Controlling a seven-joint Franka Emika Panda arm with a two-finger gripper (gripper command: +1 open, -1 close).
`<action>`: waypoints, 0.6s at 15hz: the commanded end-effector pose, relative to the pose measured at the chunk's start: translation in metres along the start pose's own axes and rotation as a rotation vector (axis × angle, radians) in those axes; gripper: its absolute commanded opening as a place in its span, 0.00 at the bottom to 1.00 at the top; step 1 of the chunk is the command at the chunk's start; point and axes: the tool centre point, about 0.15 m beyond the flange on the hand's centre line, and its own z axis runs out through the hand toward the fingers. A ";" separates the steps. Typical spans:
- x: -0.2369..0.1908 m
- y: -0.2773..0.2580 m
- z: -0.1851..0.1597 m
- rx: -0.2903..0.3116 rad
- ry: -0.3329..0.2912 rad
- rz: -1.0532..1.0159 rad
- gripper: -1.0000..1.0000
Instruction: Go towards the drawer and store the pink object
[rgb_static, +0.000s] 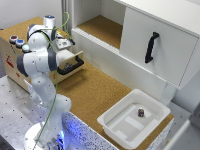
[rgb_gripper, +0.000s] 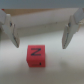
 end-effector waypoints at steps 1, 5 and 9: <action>0.012 0.013 -0.085 -0.010 0.082 0.050 1.00; 0.037 0.045 -0.119 -0.013 0.125 0.130 1.00; 0.037 0.045 -0.119 -0.013 0.125 0.130 1.00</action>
